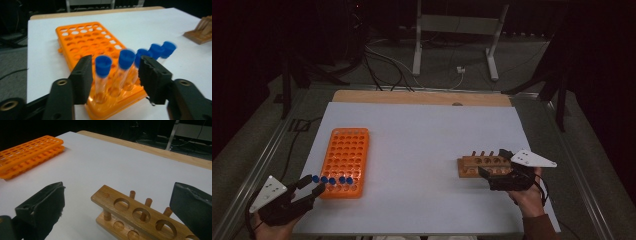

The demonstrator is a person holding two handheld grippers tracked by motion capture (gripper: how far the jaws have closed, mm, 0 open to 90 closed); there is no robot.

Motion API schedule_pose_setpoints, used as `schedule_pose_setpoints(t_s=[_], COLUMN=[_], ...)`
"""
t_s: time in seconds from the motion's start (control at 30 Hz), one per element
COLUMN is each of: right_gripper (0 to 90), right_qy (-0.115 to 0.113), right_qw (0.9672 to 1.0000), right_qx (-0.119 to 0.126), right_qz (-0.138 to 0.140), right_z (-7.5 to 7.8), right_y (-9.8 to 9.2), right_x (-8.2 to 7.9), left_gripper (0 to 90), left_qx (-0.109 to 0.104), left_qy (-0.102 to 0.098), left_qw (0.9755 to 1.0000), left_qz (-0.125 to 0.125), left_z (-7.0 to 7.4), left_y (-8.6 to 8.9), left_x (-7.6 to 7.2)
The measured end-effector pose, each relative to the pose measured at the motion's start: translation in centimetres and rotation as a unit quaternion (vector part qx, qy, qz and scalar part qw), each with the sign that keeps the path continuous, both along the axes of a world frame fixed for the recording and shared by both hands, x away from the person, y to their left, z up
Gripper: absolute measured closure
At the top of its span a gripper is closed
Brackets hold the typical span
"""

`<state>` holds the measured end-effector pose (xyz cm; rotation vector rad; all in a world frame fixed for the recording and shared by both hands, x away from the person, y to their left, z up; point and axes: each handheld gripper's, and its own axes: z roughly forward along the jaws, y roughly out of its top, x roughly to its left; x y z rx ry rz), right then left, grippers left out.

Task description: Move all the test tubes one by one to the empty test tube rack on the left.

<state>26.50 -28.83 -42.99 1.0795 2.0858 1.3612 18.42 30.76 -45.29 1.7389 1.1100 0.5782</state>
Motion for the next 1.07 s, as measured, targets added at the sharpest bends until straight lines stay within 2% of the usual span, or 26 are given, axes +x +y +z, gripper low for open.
schedule_pose_setpoints(t_s=[0.2,0.27,0.3,0.53,0.67,0.87,1.07], right_gripper=[0.0,0.0,0.0,0.0,0.0,0.0,0.0], right_qy=[-0.003,-0.004,-0.006,-0.020,-0.030,-0.040,-0.046], right_qw=[1.0000,1.0000,0.9999,0.9995,0.9988,0.9975,0.9970], right_qx=[0.003,0.003,0.004,0.012,0.018,0.027,0.028], right_qz=[-0.003,-0.006,-0.008,-0.022,-0.035,-0.052,-0.057], right_z=[0.1,0.1,0.1,-0.1,-0.4,-0.7,-0.8], right_y=[-0.2,-0.3,-0.4,-0.9,-1.4,-2.1,-2.3], right_x=[0.0,0.0,0.1,0.1,0.1,0.0,-0.2], left_gripper=[29.7,23.9,19.2,1.8,0.8,0.8,0.8], left_qx=[-0.021,-0.017,-0.019,-0.038,-0.052,-0.048,-0.052], left_qy=[-0.024,-0.032,-0.036,-0.064,-0.071,-0.075,-0.079], left_qw=[0.9995,0.9993,0.9991,0.9967,0.9954,0.9946,0.9933], left_qz=[-0.007,0.001,0.007,0.033,0.039,0.054,0.067], left_z=[0.8,1.2,1.3,2.0,2.1,1.6,1.4], left_y=[-0.2,-0.4,-0.5,-1.2,-1.5,-1.7,-1.6], left_x=[0.0,0.2,0.4,1.8,2.4,2.7,2.7])
